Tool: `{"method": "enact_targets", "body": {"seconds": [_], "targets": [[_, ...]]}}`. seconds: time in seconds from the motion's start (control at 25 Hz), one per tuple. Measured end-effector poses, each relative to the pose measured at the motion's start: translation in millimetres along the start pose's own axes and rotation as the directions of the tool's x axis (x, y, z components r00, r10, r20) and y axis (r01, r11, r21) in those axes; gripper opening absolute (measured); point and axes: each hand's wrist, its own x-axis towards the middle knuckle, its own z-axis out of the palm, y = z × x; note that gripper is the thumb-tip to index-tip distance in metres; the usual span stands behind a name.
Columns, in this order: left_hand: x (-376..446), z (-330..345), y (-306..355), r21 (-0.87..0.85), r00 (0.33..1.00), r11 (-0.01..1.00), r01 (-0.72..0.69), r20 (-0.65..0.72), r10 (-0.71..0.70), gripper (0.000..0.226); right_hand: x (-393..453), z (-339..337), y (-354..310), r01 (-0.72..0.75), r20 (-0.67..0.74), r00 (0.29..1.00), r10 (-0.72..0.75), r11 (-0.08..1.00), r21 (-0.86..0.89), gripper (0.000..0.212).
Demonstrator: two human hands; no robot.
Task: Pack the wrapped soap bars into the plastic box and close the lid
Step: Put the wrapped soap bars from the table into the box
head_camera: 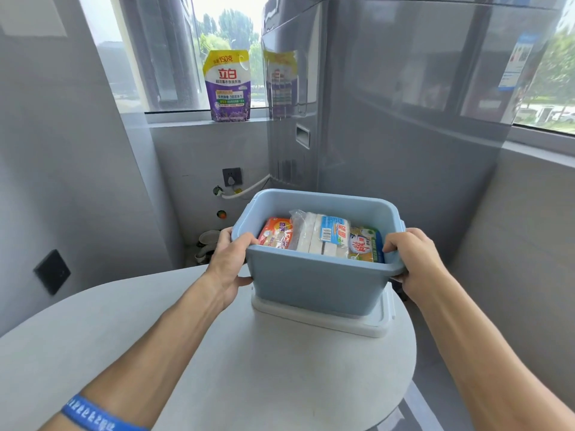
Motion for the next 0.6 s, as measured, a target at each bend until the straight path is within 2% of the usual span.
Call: {"method": "enact_targets", "body": {"seconds": [0.2, 0.32, 0.44, 0.6], "targets": [[-26, -44, 30, -0.043, 0.989, 0.994, -0.104, -0.112, 0.099, 0.030, -25, 31, -18, 0.117, 0.151, 0.981, -0.124, 0.992, 0.054, 0.032], [-51, -85, 32, -0.020, 0.975, 0.992, -0.125, -0.188, 0.119, 0.030, -40, 64, -11, 0.112, 0.243, 0.963, -0.117, 0.993, 0.032, 0.031], [-74, -132, 25, -0.023, 0.952, 0.996, -0.087, -0.297, 0.077, 0.031, -57, 106, 6, 0.080, 0.333, 0.941, -0.056, 0.995, -0.057, 0.028], [-91, -180, 4, -0.016, 0.922, 0.999, 0.046, -0.384, -0.049, 0.029, -71, 151, 32, 0.049, 0.390, 0.921, 0.020, 0.985, -0.164, 0.025]]}}
